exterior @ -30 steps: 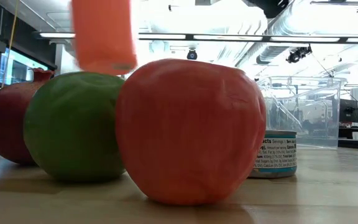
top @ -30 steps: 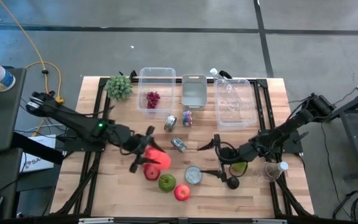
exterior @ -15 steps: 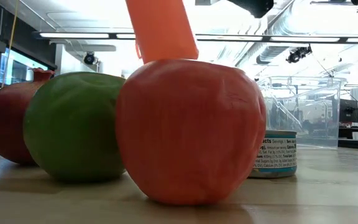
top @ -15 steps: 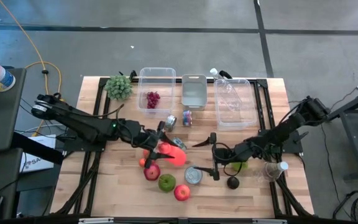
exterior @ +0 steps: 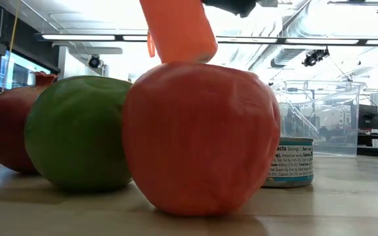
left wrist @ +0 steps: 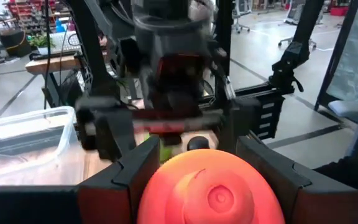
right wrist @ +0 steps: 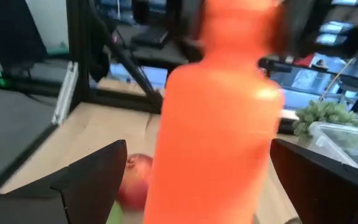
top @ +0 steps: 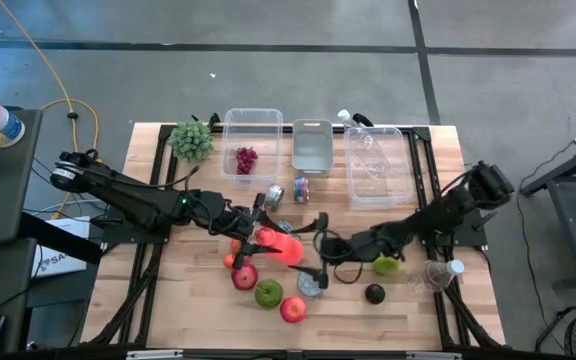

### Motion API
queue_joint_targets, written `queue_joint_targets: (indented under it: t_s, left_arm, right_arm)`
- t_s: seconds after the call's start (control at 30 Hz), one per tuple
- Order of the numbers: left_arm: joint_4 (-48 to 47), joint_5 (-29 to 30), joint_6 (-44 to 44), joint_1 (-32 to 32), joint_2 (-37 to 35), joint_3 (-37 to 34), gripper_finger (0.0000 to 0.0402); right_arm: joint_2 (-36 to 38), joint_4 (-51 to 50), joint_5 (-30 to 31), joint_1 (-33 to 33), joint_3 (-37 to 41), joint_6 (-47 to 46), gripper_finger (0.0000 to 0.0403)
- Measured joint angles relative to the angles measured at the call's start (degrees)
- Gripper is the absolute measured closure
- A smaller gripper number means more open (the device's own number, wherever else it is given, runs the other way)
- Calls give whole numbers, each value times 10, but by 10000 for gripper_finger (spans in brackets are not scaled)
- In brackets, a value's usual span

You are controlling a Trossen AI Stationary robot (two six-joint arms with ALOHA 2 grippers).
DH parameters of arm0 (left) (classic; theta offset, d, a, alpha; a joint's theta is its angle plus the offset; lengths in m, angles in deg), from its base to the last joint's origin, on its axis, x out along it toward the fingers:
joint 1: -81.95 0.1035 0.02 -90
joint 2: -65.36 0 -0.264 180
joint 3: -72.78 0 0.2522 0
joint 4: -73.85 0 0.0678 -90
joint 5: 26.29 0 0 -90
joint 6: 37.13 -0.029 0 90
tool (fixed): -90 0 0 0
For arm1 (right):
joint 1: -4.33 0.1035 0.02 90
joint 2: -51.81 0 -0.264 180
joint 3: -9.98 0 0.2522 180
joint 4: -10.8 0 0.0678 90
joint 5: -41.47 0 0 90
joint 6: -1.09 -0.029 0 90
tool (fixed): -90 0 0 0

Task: Pick & Place Food Item
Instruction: Put the orange water bottle into the right transparent bin

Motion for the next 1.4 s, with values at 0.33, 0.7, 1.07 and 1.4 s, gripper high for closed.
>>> queue_joint_targets:
  t_s: [0.33, 0.7, 1.07, 1.4]
  left_arm:
    - [-4, -15, 0, 0, 0, 0, 208]
    - [-12, -17, 6, -2, 0, 1, 208]
    - [-16, -18, 12, -2, 0, 1, 195]
    - [8, -18, 12, -2, 0, 1, 191]
  right_arm:
    - [-74, -130, 23, -27, -139, -53, 19]
    - [-80, -163, -20, -28, -155, -108, 90]
    - [-79, -174, -43, -32, -155, -109, 177]
    - [-78, -189, -43, -33, -155, -108, 187]
